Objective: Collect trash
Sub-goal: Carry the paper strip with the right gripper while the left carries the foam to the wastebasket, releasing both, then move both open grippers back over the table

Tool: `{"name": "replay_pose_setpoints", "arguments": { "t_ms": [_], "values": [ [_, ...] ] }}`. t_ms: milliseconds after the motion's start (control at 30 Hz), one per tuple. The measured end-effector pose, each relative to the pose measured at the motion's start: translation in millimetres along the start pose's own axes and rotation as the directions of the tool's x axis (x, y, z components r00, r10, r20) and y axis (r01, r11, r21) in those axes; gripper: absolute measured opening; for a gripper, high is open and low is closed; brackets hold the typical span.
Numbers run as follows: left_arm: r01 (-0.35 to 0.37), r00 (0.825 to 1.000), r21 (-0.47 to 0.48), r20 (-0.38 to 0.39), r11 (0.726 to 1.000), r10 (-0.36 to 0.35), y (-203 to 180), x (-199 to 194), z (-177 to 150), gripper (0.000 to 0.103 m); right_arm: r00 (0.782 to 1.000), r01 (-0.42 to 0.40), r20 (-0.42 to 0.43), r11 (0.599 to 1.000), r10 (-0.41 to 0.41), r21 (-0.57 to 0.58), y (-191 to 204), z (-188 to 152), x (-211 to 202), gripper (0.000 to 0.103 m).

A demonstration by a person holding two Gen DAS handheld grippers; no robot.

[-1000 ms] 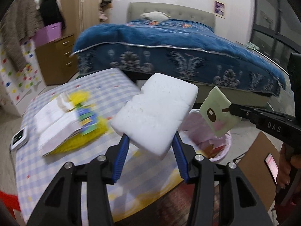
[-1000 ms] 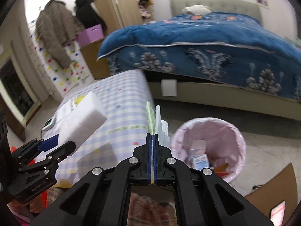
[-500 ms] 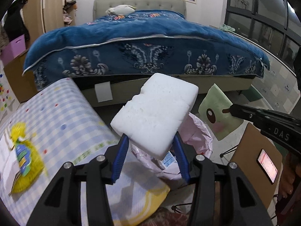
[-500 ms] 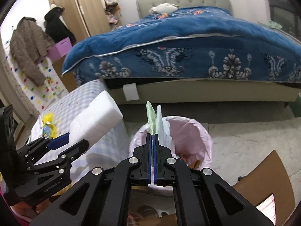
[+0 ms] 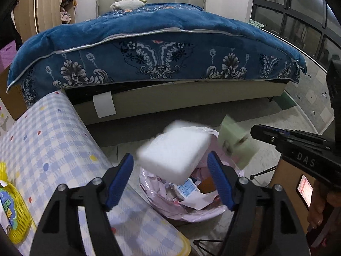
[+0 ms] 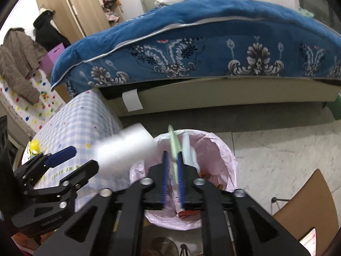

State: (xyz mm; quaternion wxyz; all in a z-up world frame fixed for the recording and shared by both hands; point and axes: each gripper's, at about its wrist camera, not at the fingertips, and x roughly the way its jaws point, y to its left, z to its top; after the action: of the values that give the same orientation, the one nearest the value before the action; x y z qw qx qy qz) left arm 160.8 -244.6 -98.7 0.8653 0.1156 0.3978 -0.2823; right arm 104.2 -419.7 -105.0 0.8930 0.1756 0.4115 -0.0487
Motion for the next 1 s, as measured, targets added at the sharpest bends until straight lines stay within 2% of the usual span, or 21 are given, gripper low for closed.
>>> {"name": "replay_pose_setpoints", "arguments": {
  "t_ms": [33, 267, 633, 867, 1000],
  "values": [
    [-0.003, 1.0, -0.002, 0.0, 1.0, 0.003, 2, -2, -1, 0.07, 1.0, 0.003, 0.004, 1.0, -0.003, 0.004, -1, 0, -1, 0.023],
    [-0.035, 0.999, -0.039, 0.016, 0.999, 0.036, 20, -33, -17, 0.07, 1.0, -0.003, 0.031, 1.0, 0.002, 0.004, 7, -9, -28, 0.023],
    [-0.115, 0.99, -0.099, 0.069, 0.988, 0.122, 48, -104, -49, 0.07, 0.996, -0.055, 0.061, 0.994, 0.061, -0.089, 60, -21, -67, 0.023],
    [-0.198, 0.974, -0.202, 0.067, 0.959, 0.215, 87, -145, -90, 0.07, 0.994, -0.107, 0.01, 0.976, 0.111, -0.192, 117, -35, -66, 0.023],
    [-0.239, 0.963, -0.272, 0.056, 0.932, 0.264, 119, -165, -112, 0.07, 0.99, -0.142, -0.019, 0.956, 0.141, -0.256, 155, -42, -63, 0.032]
  ]
}}
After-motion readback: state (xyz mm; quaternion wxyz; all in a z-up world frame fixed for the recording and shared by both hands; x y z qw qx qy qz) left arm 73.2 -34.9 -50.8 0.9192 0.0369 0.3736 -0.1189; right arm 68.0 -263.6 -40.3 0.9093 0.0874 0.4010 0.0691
